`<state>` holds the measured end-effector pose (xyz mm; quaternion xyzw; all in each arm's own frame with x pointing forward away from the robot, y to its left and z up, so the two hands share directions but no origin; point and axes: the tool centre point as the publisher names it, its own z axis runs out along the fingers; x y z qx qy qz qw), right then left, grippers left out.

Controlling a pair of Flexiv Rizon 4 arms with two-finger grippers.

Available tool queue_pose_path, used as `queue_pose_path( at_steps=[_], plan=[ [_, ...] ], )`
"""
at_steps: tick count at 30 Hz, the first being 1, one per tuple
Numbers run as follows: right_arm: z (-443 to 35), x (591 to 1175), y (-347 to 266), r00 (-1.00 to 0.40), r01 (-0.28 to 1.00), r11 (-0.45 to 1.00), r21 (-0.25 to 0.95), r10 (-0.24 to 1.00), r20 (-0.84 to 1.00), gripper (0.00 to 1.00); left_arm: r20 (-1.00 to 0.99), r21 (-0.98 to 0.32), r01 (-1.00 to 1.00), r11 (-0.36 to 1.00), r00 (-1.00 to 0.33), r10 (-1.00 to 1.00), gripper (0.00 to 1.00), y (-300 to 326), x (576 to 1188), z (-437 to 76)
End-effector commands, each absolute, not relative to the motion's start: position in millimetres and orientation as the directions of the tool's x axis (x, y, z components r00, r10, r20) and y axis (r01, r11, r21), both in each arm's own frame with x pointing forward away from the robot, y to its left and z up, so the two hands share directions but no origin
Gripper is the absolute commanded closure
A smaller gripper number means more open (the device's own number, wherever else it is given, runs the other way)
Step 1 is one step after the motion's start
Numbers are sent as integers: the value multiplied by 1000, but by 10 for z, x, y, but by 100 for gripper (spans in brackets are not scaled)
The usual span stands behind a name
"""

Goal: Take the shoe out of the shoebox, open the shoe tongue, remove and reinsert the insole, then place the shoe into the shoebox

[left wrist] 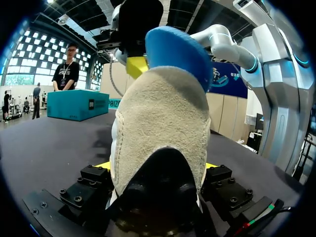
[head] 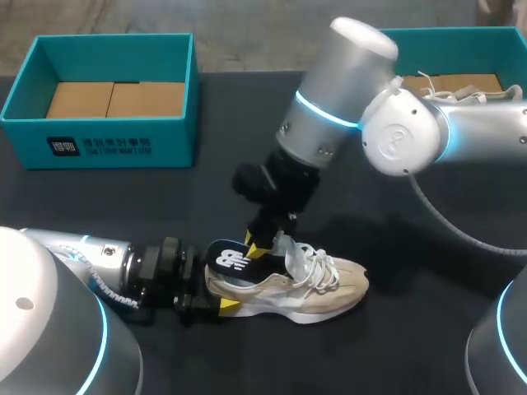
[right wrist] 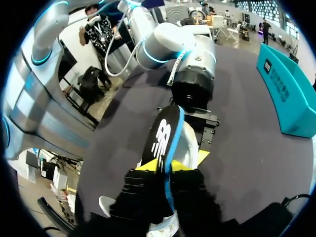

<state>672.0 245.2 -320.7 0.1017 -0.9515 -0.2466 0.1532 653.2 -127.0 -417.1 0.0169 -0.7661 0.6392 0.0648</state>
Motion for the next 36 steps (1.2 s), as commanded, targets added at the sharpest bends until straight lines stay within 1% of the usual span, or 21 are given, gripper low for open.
queue_pose_path(
  at_steps=[1, 3, 6, 9, 10, 11, 13, 15, 16, 17, 20, 21, 33, 34, 36],
  plan=[
    [-3224, 6768, 2485, -928, -113, 859, 499, -271, 257, 73, 122, -977, -109, 182, -991, 58, 100, -1262, 6542, -4197],
    [-3212, 6784, 2465, -924, -100, 858, 504, -269, 274, 69, 122, -977, -109, 182, -991, 58, 100, -1262, 6542, -4197],
    [-3209, 6828, 2431, -911, -68, 860, 506, -260, 319, 67, 122, -977, -109, 182, -991, 58, 100, -1262, 6542, -4197],
    [-3234, 6872, 2420, -893, -28, 870, 492, -243, 379, 71, 122, -977, -109, 182, -991, 58, 100, -1262, 6542, -4197],
    [-3241, 6883, 2422, -887, -19, 876, 482, -237, 396, 71, 122, -977, -109, 182, -991, 58, 100, -1262, 6542, -4197],
    [-3246, 6893, 2420, -884, -10, 880, 475, -230, 408, 70, 122, -977, -109, 182, -991, 58, 100, -1262, 6542, -4197],
    [-3244, 6906, 2416, -879, -2, 887, 463, -222, 422, 64, 122, -977, -109, 182, -991, 58, 100, -1262, 6542, -4197],
    [-3230, 6920, 2418, -873, 6, 894, 448, -214, 438, 53, 122, -977, -109, 182, -991, 58, 100, -1262, 6542, -4197],
    [-3223, 6927, 2422, -870, 8, 898, 440, -211, 446, 9, 122, -977, -109, 182, -991, 58, 100, -1262, 6542, -4197],
    [-3219, 6934, 2427, -867, 9, 899, 439, -212, 451, 0, 122, -977, -109, 182, -991, 58, 100, -1262, 6542, -4197],
    [-3190, 6942, 2460, -858, 22, 909, 416, -196, 475, 0, 122, -977, -109, 182, -991, 58, 100, -1262, 6542, -4197],
    [-3162, 6934, 2464, -863, 40, 934, 356, -147, 483, 0, 122, -977, -109, 182, -991, 58, 100, -1262, 6542, -4197],
    [-3162, 6934, 2464, -863, 40, 934, 356, -147, 483, 0, 122, -977, -109, 182, -991, 58, 100, -1262, 6542, -4197],
    [-3150, 6947, 2446, -860, 40, 922, 385, -164, 484, 0, 122, -977, -109, 182, -991, 58, 100, -1262, 6542, -4197],
    [-3130, 6958, 2422, -850, 50, 915, 401, -172, 498, 0, 122, -977, -109, 182, -991, 58, 100, -1262, 6542, -4197]
  ],
)
